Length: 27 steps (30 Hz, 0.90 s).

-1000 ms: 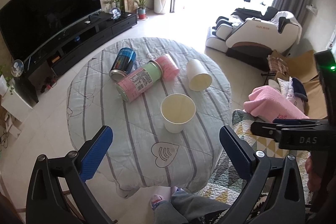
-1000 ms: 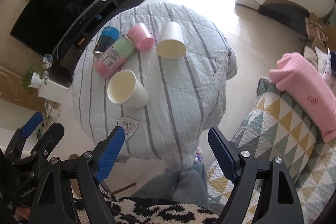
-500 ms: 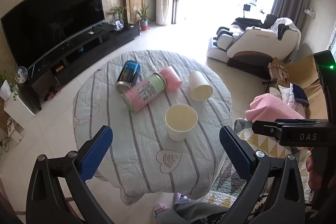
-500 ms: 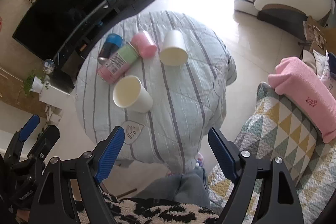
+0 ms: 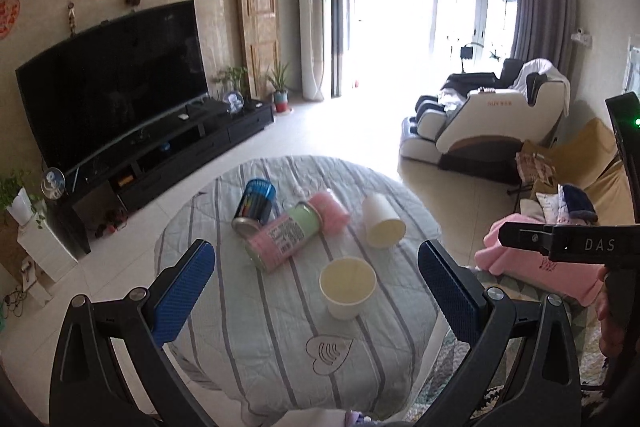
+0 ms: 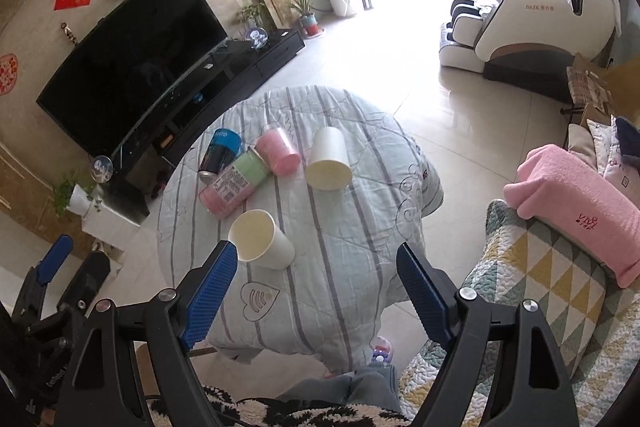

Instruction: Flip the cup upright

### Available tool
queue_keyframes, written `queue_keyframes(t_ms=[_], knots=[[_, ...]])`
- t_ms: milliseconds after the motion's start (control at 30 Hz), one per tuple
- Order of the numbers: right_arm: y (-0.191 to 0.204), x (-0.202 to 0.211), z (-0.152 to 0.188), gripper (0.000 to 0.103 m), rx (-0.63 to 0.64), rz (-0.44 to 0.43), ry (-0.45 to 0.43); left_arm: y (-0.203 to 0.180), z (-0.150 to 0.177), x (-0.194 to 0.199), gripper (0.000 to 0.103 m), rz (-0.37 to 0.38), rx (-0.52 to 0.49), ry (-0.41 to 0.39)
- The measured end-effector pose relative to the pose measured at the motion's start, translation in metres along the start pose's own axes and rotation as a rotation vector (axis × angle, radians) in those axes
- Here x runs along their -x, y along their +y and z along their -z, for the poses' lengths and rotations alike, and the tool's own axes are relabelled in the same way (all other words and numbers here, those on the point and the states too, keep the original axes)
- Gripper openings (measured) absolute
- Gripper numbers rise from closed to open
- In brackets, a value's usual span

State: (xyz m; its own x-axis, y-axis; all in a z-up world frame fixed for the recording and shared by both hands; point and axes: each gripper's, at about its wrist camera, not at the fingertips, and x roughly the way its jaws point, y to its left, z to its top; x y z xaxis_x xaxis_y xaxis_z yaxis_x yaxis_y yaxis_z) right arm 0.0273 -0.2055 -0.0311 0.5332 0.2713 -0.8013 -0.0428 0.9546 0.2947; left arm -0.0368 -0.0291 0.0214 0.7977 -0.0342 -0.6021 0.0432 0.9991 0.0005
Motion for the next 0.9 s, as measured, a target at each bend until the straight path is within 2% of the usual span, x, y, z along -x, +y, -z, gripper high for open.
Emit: queue_keyframes(t_ms=[233,900], knots=[[0.002,0.012,0.002,0.083,0.029,0.001,-0.055,0.001,0.001,0.005,0.103,-0.007,0.003,-0.048],[0.001,0.014,0.004,0.083,0.046,0.004,-0.048,-0.006,0.0,0.016,0.103,-0.034,-0.005,-0.106]])
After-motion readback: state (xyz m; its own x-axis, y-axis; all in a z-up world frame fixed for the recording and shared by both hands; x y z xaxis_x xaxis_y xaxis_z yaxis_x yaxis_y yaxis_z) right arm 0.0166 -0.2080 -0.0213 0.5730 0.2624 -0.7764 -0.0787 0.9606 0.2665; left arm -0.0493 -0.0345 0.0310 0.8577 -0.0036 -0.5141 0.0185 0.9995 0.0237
